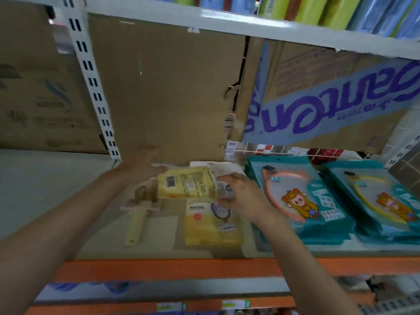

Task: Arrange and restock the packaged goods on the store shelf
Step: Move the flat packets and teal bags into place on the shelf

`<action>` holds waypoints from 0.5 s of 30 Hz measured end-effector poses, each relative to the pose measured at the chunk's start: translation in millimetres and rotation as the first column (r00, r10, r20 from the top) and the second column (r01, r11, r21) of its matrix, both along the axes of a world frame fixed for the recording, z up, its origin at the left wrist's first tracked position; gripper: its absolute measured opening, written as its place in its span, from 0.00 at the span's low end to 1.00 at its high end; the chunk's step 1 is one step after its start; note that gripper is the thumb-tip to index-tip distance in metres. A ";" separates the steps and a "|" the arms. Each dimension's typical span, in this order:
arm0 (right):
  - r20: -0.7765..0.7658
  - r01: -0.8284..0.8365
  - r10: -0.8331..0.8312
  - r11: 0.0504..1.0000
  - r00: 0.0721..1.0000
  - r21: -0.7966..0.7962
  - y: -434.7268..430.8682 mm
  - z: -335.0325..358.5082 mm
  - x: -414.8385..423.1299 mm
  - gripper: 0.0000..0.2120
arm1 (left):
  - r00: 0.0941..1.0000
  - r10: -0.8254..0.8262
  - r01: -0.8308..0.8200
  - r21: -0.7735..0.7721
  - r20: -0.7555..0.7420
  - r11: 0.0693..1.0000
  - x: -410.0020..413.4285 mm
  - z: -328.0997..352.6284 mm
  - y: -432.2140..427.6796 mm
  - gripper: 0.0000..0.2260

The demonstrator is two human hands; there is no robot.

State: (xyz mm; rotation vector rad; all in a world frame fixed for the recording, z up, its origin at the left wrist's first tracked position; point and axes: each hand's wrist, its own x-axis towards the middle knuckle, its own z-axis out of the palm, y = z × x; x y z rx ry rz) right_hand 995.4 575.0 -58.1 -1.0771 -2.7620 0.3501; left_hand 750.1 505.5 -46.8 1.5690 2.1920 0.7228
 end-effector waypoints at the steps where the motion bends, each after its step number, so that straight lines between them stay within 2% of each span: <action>1: 0.024 -0.004 0.003 1.000 1.000 0.022 -2.9 -3.9 -6.2 0.27 | 1.000 -0.013 0.013 -0.004 0.013 1.000 -4.6 -2.9 -1.0 0.24; 4: 0.035 -0.028 0.026 0.997 0.999 0.070 -7.4 -15.4 -19.0 0.24 | 0.999 -0.017 0.019 -0.030 0.051 0.999 -11.1 -4.5 -5.3 0.26; 9: -0.126 -0.079 0.109 0.971 0.986 0.224 -7.7 -31.5 -24.2 0.10 | 0.997 -0.031 0.033 -0.036 0.065 0.999 -23.0 -7.6 -13.0 0.26; 15: -0.230 -0.044 0.118 0.952 0.966 0.302 -8.7 -26.9 -29.1 0.08 | 0.995 -0.087 0.087 0.008 0.055 0.996 -23.4 8.7 -14.2 0.23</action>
